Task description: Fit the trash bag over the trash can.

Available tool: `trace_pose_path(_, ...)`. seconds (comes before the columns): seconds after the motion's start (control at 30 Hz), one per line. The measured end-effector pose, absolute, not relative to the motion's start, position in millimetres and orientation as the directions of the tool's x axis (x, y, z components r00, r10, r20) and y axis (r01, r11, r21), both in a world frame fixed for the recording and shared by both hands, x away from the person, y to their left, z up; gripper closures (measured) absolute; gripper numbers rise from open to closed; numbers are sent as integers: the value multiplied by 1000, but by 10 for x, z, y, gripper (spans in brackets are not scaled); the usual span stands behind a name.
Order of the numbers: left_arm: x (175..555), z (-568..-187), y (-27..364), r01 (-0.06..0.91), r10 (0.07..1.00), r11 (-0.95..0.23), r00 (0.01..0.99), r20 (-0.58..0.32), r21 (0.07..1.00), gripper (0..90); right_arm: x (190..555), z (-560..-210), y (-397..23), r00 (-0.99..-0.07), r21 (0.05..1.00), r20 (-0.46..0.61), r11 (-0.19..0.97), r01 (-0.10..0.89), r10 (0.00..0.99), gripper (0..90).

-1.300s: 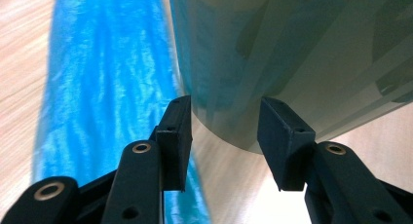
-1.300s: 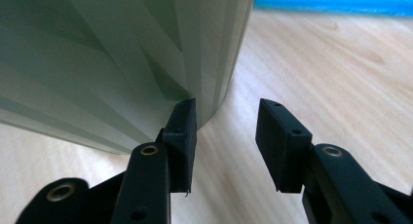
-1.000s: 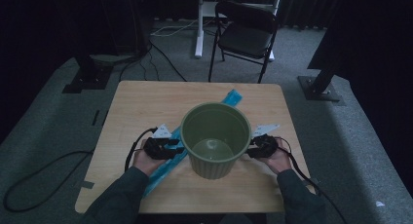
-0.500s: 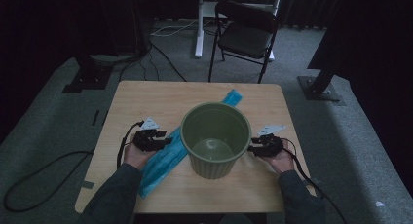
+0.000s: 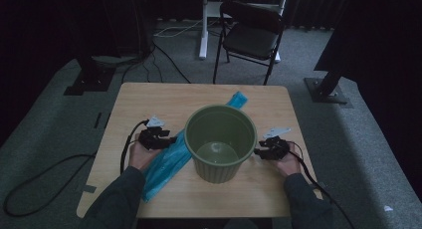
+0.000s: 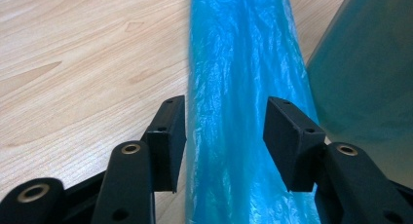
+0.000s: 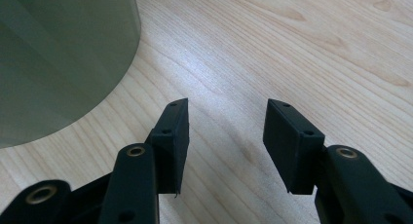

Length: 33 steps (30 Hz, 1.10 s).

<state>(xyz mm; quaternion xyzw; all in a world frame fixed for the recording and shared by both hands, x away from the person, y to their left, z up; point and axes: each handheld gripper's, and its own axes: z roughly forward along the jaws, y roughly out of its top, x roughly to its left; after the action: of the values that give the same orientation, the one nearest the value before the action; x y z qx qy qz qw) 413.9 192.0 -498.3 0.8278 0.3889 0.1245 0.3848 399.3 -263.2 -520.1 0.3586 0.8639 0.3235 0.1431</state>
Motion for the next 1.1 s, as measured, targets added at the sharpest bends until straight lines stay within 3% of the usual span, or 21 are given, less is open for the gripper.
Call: trace_pose_path(1.1,4445,-5221,1692,601,719,-433,680,-145,673,453,4007,-5304,-2569,-709,623,-42,573,532,704,511)
